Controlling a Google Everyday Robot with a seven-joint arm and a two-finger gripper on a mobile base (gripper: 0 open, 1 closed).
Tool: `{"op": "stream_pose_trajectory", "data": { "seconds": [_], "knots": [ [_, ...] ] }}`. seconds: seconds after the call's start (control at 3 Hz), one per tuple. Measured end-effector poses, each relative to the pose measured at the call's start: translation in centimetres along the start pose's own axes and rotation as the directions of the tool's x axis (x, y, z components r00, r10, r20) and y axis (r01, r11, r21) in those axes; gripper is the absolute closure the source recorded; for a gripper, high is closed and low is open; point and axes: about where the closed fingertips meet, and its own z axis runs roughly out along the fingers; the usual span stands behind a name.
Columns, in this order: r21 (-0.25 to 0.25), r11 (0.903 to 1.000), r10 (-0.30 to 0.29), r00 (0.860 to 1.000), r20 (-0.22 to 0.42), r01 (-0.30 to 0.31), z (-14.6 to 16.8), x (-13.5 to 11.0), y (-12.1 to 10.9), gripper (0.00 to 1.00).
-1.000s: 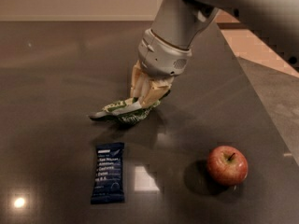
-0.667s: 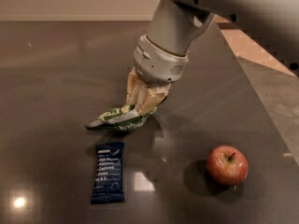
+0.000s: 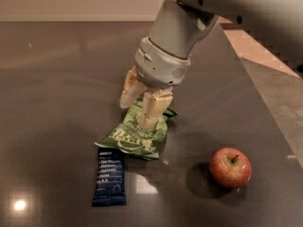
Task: Move green jalapeno chip bag near rxbar blueberry
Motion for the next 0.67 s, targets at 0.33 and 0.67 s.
{"op": "stream_pose_trajectory", "data": {
  "seconds": [0.33,0.67],
  "knots": [
    [0.007,1.0,-0.002,1.0,-0.001,0.002,-0.03,-0.12,-0.13,0.0],
    [0.007,1.0,-0.002,1.0,-0.001,0.002,-0.03,-0.13,-0.13,0.0]
  ]
}}
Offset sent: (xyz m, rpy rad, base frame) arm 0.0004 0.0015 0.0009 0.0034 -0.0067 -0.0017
